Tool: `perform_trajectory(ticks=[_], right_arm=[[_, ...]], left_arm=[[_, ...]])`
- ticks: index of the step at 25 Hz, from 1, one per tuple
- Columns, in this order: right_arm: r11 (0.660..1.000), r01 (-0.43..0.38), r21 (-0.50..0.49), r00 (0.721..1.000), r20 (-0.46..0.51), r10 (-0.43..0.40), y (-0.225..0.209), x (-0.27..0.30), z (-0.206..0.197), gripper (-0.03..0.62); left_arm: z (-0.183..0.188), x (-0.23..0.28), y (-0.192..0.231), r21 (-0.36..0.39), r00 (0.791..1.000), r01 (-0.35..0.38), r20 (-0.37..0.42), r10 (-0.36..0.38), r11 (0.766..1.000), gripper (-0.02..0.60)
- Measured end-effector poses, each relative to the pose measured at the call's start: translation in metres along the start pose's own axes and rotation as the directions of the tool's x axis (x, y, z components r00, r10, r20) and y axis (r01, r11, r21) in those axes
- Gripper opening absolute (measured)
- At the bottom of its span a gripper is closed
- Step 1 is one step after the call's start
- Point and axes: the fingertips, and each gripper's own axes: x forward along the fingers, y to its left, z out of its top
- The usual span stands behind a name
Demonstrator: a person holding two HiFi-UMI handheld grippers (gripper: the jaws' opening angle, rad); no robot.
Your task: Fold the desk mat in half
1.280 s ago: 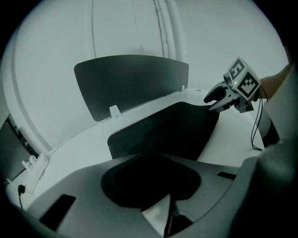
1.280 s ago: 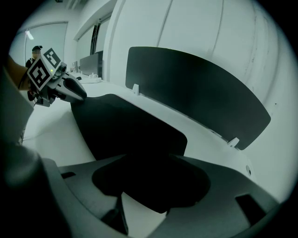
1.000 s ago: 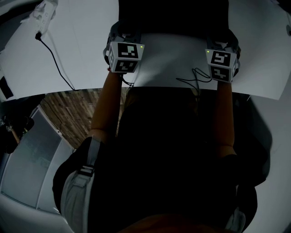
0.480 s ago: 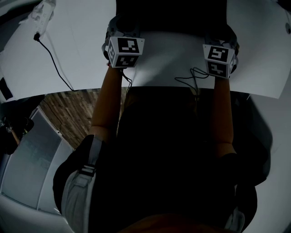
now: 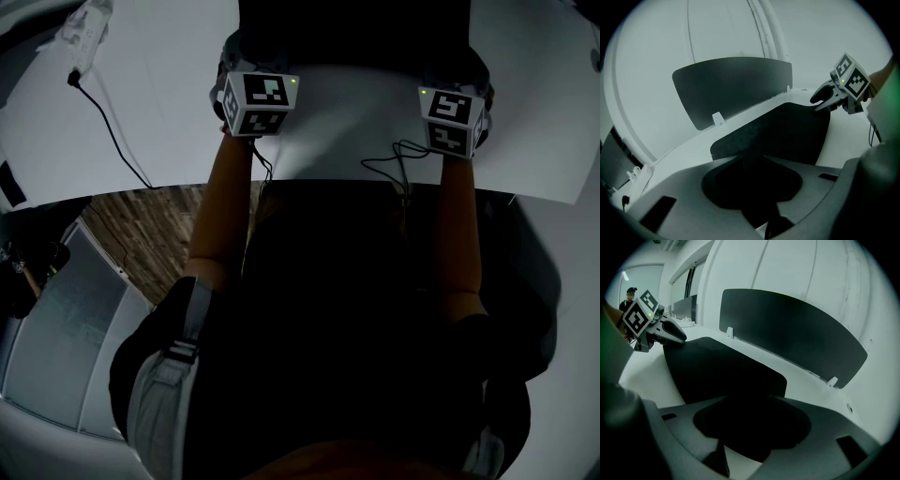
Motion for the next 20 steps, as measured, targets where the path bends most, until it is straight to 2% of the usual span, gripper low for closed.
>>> perform_trajectory(ticks=[7, 20], right_arm=[[1.0, 0.002, 0.007, 1.0, 0.005, -0.003, -0.002, 0.0, 0.002, 0.238], [0.998, 0.041, -0.04, 0.996, 0.078, -0.038, -0.015, -0.023, 0.028, 0.238]], left_arm=[[0.0, 0.002, 0.001, -0.01, 1.0, 0.007, 0.0, -0.007, 1.0, 0.112], [0.033, -0.021, 0.013, -0.004, 0.996, -0.063, 0.061, 0.063, 0.998, 0.112]])
